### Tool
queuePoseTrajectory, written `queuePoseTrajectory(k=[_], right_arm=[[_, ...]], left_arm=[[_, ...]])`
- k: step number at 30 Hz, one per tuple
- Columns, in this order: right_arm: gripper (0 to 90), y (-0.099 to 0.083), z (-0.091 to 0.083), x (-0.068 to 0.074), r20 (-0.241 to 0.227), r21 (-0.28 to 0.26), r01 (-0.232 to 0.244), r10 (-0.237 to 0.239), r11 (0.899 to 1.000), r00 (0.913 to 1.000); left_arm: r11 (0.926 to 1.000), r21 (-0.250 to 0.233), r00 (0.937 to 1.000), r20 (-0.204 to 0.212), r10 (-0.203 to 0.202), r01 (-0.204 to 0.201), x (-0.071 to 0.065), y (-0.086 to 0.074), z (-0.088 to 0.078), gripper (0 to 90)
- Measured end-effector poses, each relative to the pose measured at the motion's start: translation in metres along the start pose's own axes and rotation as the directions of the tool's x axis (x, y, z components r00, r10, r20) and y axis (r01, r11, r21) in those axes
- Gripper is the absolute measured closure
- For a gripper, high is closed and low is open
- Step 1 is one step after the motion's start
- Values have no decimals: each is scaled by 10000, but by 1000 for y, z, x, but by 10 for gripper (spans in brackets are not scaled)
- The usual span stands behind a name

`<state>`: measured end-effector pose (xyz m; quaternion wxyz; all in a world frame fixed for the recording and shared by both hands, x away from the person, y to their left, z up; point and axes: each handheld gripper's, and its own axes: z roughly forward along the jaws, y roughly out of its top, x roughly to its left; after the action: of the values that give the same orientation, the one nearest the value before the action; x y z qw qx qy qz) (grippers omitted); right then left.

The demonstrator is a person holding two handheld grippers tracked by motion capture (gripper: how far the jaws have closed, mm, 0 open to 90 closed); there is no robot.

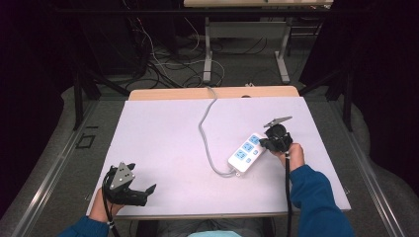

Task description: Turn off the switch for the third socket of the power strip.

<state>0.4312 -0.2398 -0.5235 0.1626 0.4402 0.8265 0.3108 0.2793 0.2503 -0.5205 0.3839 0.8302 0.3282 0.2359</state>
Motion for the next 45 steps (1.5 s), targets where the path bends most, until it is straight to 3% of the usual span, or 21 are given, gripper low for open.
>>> queuePoseTrajectory(k=[45], right_arm=[[900, -3, 0, -1, -57, -152, -441, 441, 9989, 9990]], left_arm=[[10000, 17, 10000, 20, -86, 86, -1, 0, 0, 0]])
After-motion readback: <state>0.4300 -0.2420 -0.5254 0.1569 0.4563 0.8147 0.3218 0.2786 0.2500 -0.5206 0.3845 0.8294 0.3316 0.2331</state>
